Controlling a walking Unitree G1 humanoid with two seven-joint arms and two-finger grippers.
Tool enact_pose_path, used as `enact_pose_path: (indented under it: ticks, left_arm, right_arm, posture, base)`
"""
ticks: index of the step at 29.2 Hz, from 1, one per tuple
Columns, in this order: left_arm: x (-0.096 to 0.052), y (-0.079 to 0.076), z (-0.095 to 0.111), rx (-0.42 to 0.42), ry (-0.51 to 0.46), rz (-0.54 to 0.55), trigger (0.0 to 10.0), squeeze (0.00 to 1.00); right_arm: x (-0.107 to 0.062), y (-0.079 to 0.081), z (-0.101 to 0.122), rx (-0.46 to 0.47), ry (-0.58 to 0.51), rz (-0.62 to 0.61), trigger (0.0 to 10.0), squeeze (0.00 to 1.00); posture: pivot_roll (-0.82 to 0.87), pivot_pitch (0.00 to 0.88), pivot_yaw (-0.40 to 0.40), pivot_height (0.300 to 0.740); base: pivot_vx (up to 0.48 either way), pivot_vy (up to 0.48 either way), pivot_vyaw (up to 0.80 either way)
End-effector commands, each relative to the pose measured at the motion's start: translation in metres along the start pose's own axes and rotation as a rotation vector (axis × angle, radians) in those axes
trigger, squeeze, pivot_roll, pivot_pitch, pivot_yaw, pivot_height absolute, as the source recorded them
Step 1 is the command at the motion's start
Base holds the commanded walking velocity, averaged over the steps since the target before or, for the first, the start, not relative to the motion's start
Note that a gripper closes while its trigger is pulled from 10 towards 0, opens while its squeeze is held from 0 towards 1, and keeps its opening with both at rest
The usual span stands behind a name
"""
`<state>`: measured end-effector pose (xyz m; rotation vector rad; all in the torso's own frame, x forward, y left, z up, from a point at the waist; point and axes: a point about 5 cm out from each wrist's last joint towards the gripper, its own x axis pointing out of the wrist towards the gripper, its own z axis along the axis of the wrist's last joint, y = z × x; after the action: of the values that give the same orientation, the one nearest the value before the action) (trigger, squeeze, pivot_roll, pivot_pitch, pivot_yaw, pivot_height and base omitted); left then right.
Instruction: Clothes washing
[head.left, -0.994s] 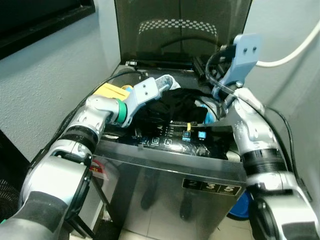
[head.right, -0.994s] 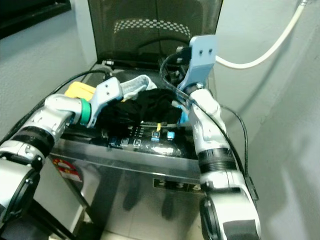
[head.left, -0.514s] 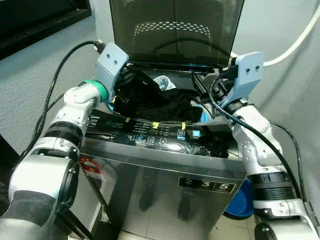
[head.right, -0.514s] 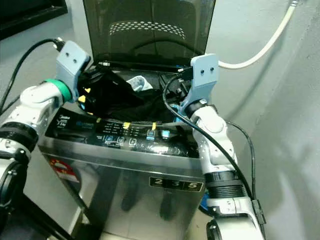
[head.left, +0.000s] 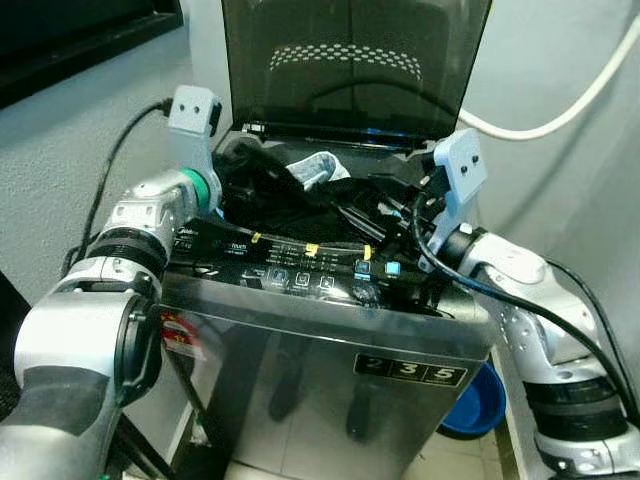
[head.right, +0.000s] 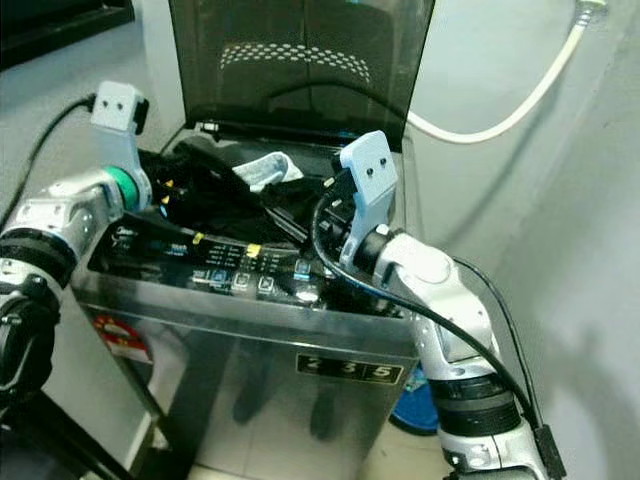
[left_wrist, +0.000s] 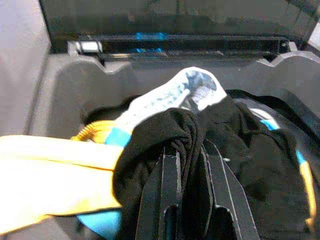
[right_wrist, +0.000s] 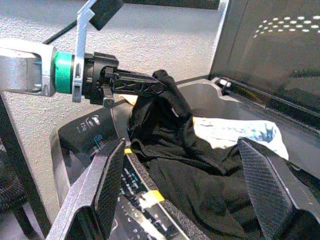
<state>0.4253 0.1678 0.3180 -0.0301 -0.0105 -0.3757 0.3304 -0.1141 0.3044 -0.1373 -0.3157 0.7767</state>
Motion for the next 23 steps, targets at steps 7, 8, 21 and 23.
enact_pose_path:
  ticks: [7, 8, 21, 23]
  left_arm:
    - [0.011, -0.04, 0.001, 0.118, 0.103, -0.268, 10.0, 0.06]
    - [0.012, -0.047, -0.002, 0.139, 0.138, -0.322, 10.0, 0.06]
    - [0.012, -0.042, -0.006, 0.391, 0.191, -0.276, 10.0, 1.0]
    - [0.012, -0.042, -0.004, 0.376, 0.186, -0.281, 10.0, 1.0]
  right_arm:
    - [0.001, 0.009, 0.005, -0.002, 0.037, 0.048, 10.0, 0.0]
    - [0.0, 0.01, 0.005, -0.001, 0.046, 0.049, 10.0, 0.0]
    - [-0.004, 0.013, 0.0, 0.001, 0.084, 0.046, 10.0, 0.0]
    - [-0.003, 0.013, 0.0, 0.003, 0.083, 0.043, 10.0, 0.0]
  posture:
    - [0.05, 0.098, 0.042, 0.74]
    - [0.05, 0.098, 0.042, 0.74]
    - [0.05, 0.118, 0.052, 0.74]
    - [0.06, 0.119, 0.05, 0.74]
  base:
    - [0.0, 0.0, 0.0]
    - [0.0, 0.0, 0.0]
    - [0.0, 0.0, 0.0]
    - [0.0, 0.0, 0.0]
